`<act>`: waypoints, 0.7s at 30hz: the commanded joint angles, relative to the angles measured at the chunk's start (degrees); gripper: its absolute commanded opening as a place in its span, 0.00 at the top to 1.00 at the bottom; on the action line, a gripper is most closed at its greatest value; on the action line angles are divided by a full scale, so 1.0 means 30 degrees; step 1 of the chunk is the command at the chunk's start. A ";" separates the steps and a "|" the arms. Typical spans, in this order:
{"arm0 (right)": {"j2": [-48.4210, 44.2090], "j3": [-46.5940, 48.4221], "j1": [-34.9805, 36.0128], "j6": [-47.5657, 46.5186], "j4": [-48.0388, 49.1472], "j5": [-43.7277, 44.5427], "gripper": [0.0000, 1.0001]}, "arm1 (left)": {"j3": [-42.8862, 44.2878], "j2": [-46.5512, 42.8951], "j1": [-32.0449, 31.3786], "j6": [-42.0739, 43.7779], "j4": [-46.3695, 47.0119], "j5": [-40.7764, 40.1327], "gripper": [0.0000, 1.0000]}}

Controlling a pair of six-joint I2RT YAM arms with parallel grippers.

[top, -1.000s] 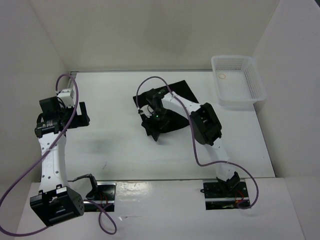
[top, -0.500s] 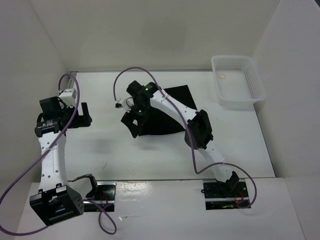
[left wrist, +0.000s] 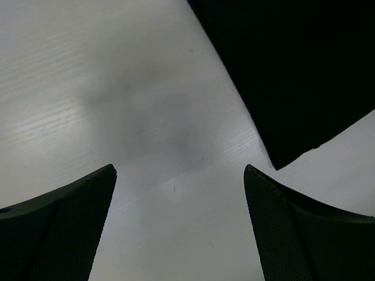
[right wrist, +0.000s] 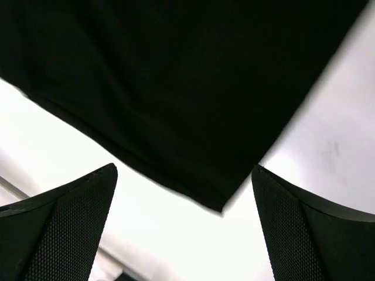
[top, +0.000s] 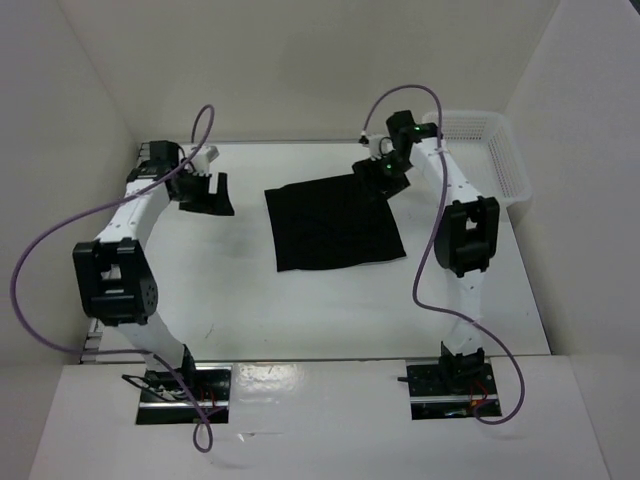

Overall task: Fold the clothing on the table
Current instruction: Flatten the skirt out

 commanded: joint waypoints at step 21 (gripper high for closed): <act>-0.7436 -0.8213 -0.0074 -0.0385 0.1412 0.3369 0.01 | 0.5542 0.9583 -0.2964 -0.2686 0.6389 0.2451 0.17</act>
